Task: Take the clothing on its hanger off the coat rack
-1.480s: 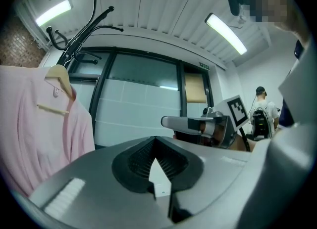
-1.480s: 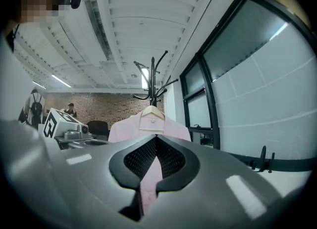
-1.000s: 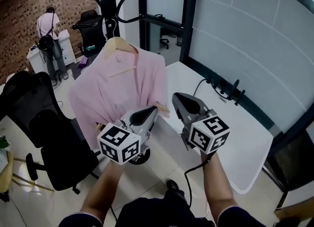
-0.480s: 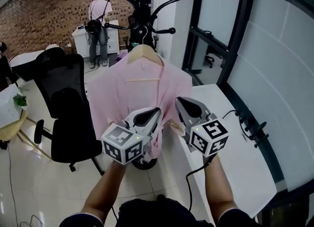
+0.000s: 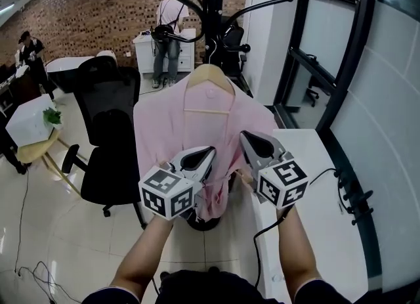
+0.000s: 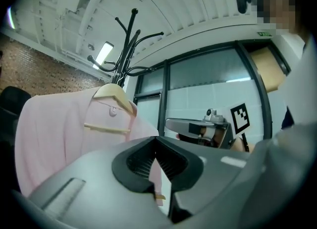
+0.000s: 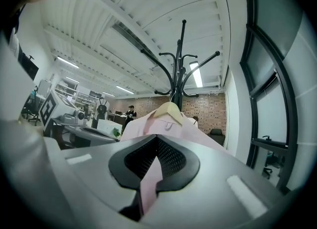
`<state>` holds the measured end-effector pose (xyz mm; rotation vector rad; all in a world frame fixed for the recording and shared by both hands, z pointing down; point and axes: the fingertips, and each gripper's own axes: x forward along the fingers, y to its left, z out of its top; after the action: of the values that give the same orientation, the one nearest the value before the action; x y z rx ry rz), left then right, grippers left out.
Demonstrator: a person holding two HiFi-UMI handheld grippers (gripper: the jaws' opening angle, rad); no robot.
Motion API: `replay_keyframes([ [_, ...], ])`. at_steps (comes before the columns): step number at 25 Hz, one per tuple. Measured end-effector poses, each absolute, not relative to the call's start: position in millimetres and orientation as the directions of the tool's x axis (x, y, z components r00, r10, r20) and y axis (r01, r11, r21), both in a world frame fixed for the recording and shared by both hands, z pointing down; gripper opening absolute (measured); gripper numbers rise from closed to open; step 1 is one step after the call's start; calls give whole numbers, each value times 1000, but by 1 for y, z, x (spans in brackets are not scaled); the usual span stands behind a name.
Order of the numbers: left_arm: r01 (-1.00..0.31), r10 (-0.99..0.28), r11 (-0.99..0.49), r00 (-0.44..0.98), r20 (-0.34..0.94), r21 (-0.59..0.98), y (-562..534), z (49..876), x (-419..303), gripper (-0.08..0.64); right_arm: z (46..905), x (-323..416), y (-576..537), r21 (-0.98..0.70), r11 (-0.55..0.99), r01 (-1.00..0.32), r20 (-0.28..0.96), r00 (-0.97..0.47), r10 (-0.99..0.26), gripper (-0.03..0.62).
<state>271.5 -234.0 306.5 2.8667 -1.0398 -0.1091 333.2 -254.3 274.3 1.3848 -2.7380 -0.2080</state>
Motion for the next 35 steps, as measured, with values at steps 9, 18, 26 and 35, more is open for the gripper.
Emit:
replay_keyframes([
  [9,-679,-683,-729,730,-17,89,-246,303,278,9,264,348,-293,229,568,-791,18,-580,-814,3],
  [18,-684,-688,-722,726,-8,102,-250,313,289,9,254,359,-351,360,535,-764,109,-535,-838,219],
  [26,-715,-719,-691,695,5,105,-254,320,279,9,262,350,-397,497,570,-654,256,-517,-817,279],
  [35,-728,-732,-677,682,8,112,-262,323,274,9,281,334,-426,528,618,-582,364,-503,-784,274],
])
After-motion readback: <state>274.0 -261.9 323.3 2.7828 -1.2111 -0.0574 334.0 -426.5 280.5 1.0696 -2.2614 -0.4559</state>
